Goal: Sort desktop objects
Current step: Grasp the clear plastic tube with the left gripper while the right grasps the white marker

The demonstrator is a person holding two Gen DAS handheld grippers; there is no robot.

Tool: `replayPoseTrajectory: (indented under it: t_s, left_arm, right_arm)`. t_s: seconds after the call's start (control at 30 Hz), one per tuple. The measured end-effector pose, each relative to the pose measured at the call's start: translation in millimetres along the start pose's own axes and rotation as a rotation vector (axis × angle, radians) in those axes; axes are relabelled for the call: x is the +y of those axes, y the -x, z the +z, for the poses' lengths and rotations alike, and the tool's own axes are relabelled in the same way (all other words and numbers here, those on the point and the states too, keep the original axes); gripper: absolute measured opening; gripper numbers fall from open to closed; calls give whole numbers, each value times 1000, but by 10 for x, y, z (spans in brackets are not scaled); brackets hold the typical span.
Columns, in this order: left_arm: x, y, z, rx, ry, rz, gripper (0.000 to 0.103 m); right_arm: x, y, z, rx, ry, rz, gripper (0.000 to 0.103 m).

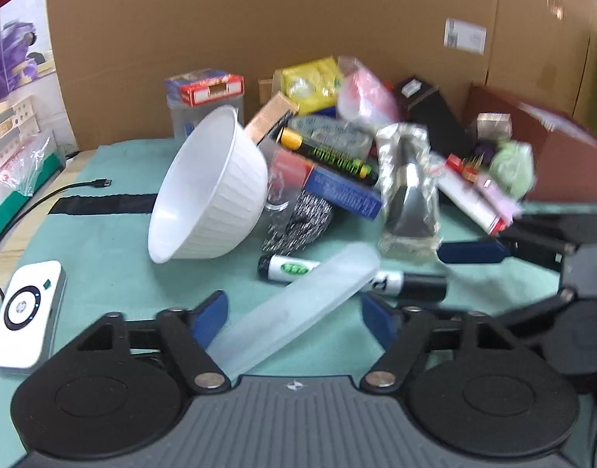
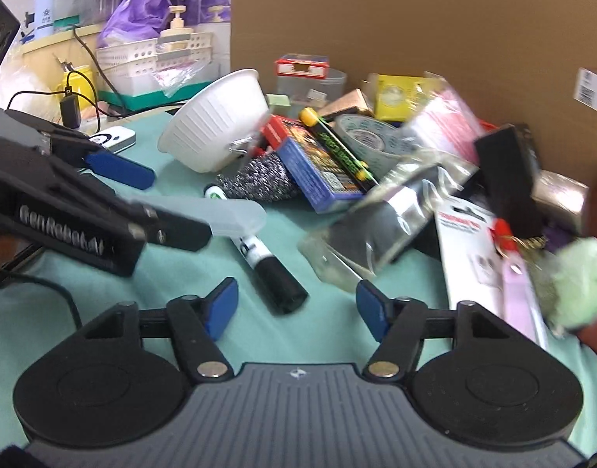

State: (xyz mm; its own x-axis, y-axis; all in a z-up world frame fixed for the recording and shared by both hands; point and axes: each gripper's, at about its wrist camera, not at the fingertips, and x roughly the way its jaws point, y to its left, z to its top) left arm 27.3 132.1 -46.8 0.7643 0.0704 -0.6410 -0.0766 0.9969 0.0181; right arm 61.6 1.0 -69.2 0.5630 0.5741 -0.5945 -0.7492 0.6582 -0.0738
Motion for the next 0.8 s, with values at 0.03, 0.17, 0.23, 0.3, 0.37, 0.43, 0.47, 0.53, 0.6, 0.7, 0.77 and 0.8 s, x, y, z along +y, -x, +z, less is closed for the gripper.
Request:
replayPoseTrajectory:
  t_s: [0.03, 0.17, 0.23, 0.3, 0.37, 0.43, 0.47, 0.53, 0.6, 0.7, 0.77, 0.8]
  left_arm:
    - [7, -20, -11, 10, -9, 17, 63]
    - [21, -14, -31, 28, -5, -5, 39]
    - [-36, 5, -21, 36, -1, -52, 34]
    - [-164, 10, -25, 38, -15, -90, 34]
    - [-325, -3, -24, 39, -38, -137, 34]
    - [-485, -20, -8, 45, -43, -200, 34]
    - [-568, -30, 4, 51, -44, -240, 34]
    - [-738, -55, 24, 62, -53, -321, 34]
    - [-897, -86, 41, 68, -76, -378, 34]
    - [-1026, -92, 45, 64, -126, -367, 34]
    - [-1000, -71, 26, 69, -124, -368, 34]
    - [-968, -60, 20, 73, -121, -369, 34]
  right_arm:
    - [5, -30, 24, 1, -4, 13, 54]
    - [6, -24, 51, 11, -14, 54, 29]
    - [-12, 32, 20, 21, -9, 48, 29]
    - [-76, 137, -37, 41, -20, 25, 29]
    - [-174, 288, -146, 59, -40, -12, 29]
    - [-305, 482, -303, 73, -74, -61, 29]
    - [-382, 594, -387, 80, -102, -83, 26]
    - [-510, 838, -541, 94, -162, -119, 26]
    - [-580, 1041, -663, 122, -197, -134, 26]
    - [-508, 1217, -721, 134, -174, -144, 27]
    - [-462, 1243, -702, 104, -122, -168, 29]
    - [-452, 1229, -680, 89, -98, -174, 29]
